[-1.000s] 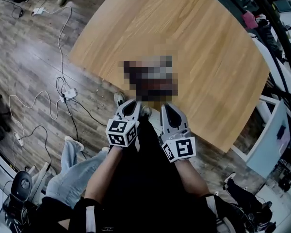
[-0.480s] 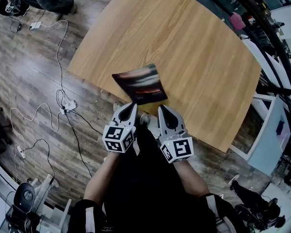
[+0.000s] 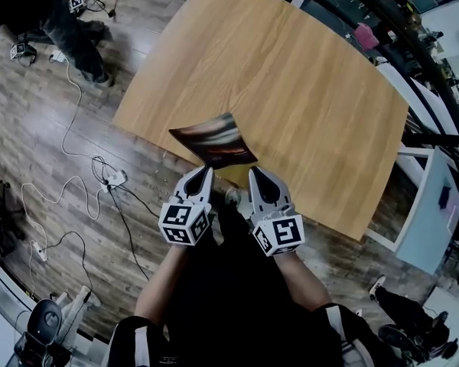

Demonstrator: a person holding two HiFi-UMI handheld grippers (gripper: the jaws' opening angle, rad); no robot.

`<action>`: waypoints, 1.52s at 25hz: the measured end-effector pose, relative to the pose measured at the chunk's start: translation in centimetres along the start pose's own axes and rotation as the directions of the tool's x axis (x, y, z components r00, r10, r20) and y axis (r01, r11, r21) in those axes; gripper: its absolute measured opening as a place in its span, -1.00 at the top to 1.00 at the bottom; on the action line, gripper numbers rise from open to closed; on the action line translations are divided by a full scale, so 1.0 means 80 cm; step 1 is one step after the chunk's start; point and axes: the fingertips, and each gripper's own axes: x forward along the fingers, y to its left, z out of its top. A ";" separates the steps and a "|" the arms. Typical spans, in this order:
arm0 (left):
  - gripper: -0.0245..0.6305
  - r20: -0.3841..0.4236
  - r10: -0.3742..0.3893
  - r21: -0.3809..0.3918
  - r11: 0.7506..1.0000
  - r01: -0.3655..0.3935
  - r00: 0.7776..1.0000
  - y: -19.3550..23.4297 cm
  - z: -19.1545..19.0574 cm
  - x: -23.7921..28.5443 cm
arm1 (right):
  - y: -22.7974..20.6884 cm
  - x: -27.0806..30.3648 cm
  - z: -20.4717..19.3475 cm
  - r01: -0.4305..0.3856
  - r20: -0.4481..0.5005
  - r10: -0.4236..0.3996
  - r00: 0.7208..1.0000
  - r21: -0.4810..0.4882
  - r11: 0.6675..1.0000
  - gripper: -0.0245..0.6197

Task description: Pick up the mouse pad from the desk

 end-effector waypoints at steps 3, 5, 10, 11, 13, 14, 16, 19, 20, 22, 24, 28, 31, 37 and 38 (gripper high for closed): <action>0.84 0.018 0.005 0.004 1.000 -0.005 1.000 0.002 0.010 -0.007 | 0.003 0.001 0.003 -0.002 0.004 0.002 1.000 0.000 1.000 0.83; 0.84 0.030 0.008 0.008 1.000 -0.008 1.000 0.003 0.017 -0.012 | 0.005 0.001 0.004 -0.003 0.006 0.003 1.000 0.001 1.000 0.83; 0.84 0.053 0.019 0.011 1.000 -0.020 0.998 0.007 0.029 -0.021 | 0.010 0.001 0.007 -0.008 0.008 0.008 1.000 0.008 1.000 0.83; 0.84 0.058 0.021 0.011 1.000 -0.022 0.998 0.008 0.031 -0.023 | 0.011 0.001 0.008 -0.009 0.009 0.009 1.000 0.008 1.000 0.83; 0.84 0.070 0.025 0.013 1.000 -0.026 0.997 0.009 0.037 -0.028 | 0.013 0.001 0.012 -0.011 0.013 0.011 1.000 0.007 1.000 0.83; 0.84 0.077 0.026 0.015 1.000 -0.027 0.997 0.009 0.041 -0.030 | 0.014 0.001 0.014 -0.012 0.016 0.012 1.000 0.006 1.000 0.83; 0.84 0.093 0.028 0.022 0.999 -0.031 0.995 0.008 0.049 -0.035 | 0.016 0.002 0.018 -0.012 0.022 0.012 1.000 0.005 1.000 0.83; 0.84 0.114 0.031 0.033 0.999 -0.035 0.993 0.008 0.061 -0.042 | 0.019 0.003 0.023 -0.013 0.028 0.013 1.000 0.005 1.000 0.83; 0.84 0.119 0.030 0.034 0.999 -0.034 0.992 0.008 0.064 -0.044 | 0.020 0.004 0.025 -0.014 0.030 0.013 0.999 0.006 1.000 0.83; 0.84 0.129 0.027 0.036 0.999 -0.032 0.991 0.009 0.073 -0.048 | 0.023 0.005 0.029 -0.013 0.035 0.013 0.999 0.007 1.000 0.83; 0.84 0.140 0.026 0.042 0.999 -0.033 0.990 0.011 0.083 -0.052 | 0.026 0.007 0.034 -0.012 0.041 0.012 0.999 0.007 1.000 0.83; 0.84 0.163 0.036 0.063 0.997 -0.047 0.986 0.014 0.102 -0.062 | 0.031 0.009 0.041 -0.013 0.049 0.012 0.999 0.015 1.000 0.83; 0.84 0.184 0.043 0.080 0.995 -0.058 0.982 0.013 0.118 -0.069 | 0.034 0.008 0.047 -0.013 0.056 0.012 0.998 0.018 1.000 0.83; 0.84 0.229 0.056 0.121 0.989 -0.085 0.972 0.013 0.149 -0.087 | 0.041 0.011 0.068 -0.012 0.084 0.010 0.996 0.019 1.000 0.83; 0.84 0.237 0.057 0.124 0.988 -0.089 0.970 0.013 0.154 -0.089 | 0.042 0.012 0.072 -0.012 0.089 0.010 0.996 0.019 1.000 0.83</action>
